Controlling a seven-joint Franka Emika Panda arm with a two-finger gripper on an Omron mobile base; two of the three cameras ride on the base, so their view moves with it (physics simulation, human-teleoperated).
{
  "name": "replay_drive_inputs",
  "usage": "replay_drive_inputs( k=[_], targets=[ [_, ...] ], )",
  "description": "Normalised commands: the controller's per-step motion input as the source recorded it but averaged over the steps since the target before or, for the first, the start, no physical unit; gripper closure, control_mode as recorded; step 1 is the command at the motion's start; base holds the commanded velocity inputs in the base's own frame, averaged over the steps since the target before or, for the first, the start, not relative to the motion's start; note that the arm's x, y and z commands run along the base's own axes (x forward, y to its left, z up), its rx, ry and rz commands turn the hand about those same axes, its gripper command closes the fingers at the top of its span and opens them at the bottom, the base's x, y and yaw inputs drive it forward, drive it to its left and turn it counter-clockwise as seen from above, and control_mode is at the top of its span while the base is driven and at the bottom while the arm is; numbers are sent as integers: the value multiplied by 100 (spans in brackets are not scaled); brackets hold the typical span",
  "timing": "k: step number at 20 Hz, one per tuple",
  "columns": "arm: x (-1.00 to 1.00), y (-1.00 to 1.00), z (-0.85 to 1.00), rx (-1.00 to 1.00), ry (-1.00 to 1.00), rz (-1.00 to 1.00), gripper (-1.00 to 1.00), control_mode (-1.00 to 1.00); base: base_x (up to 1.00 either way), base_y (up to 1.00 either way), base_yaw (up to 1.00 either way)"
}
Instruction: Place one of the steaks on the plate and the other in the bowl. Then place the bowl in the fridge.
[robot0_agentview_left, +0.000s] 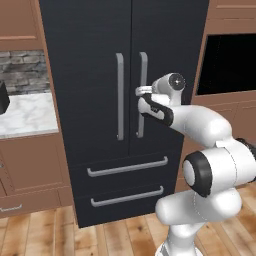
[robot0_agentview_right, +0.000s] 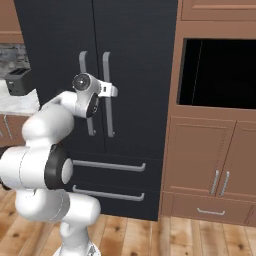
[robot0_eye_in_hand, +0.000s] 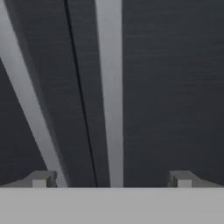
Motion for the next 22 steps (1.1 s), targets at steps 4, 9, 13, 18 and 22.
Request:
replay_drive_inputs(
  k=[4, 9, 13, 18, 22],
  targets=[
    [68, 0, -16, 0, 0, 0, -100, -100, 0, 0, 0],
    [54, 0, -14, 0, 1, 0, -100, -100, 0, 0, 0],
    [44, 0, -13, 0, 1, 0, -100, -100, 0, 0, 0],
    [51, 0, -13, 0, 1, 0, -100, -100, 0, 0, 0],
    [51, 0, -13, 0, 0, 0, -100, -100, 0, 0, 0]
  ],
)
